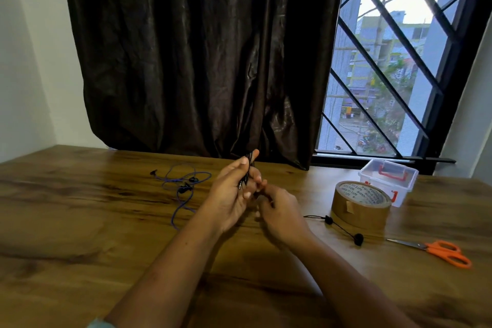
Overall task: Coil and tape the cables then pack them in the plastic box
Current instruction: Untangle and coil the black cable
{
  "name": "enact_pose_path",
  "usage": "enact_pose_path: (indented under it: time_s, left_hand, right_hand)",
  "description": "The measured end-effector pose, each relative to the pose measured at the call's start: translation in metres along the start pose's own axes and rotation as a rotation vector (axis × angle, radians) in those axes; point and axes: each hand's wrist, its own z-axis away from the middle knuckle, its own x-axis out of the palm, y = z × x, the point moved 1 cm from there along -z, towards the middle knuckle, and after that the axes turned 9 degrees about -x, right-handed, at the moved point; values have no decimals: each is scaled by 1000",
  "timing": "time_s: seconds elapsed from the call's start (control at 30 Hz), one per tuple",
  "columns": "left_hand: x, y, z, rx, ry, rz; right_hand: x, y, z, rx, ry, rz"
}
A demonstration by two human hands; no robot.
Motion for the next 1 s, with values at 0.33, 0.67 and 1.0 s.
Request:
enact_pose_path:
  time_s: [0.33,0.67,1.0]
  left_hand:
    - [-10,4,-3,161,185,-365]
    - [-20,-5,0,171,173,-1366]
    - [-8,-5,10,-150,-74,-913]
  right_hand:
    - [4,-8,1,-78,-228,91]
    - [-17,-15,-2,-296,-217,552]
    - [-61,3,-7,-182,81,768]
